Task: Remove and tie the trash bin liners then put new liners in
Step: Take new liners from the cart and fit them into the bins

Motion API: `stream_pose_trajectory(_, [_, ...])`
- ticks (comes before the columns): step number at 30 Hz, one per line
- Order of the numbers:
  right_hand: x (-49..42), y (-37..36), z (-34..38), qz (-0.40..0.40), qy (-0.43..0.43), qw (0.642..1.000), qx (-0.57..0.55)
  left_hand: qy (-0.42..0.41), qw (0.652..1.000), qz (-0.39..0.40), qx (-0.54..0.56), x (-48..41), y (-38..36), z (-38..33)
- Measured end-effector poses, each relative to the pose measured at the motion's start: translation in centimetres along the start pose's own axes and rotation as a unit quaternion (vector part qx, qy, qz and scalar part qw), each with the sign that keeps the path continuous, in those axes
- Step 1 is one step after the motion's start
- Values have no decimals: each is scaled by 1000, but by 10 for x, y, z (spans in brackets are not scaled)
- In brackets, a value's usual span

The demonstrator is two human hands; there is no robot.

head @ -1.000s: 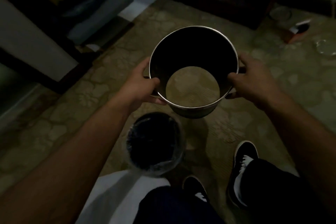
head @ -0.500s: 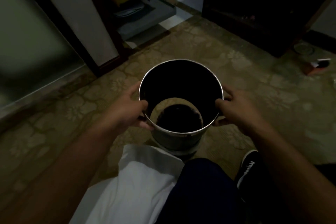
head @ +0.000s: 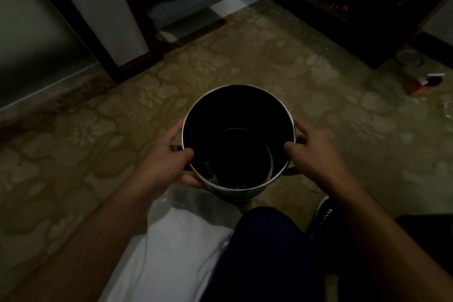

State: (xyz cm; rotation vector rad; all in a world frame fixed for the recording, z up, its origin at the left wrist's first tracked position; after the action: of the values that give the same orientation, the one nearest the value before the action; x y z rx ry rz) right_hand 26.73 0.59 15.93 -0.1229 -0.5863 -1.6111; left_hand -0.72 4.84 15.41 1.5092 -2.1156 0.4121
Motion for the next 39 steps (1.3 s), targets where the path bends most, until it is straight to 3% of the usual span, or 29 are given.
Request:
stream_pose_trajectory(16, [-27, -4, -36, 1, -37, 999, 27, 12, 1000, 6, 7, -35, -8, 26])
stream_pose_trajectory(39, [-77, -48, -131, 19, -110, 992, 64, 84, 996, 16, 12, -102, -18, 115])
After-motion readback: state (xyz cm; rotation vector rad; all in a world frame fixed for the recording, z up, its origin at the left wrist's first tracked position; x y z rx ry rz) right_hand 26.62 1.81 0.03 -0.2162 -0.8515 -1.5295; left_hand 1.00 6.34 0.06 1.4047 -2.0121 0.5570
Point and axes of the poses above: each hand's wrist, its own x-axis away from the middle knuckle, its own y-axis out of the back of the hand, z = x × y, the point moved 7 cm from there along -x, towards the middle knuckle, and after that the axes turned 8 degrees about z, right-handed, at the moved point
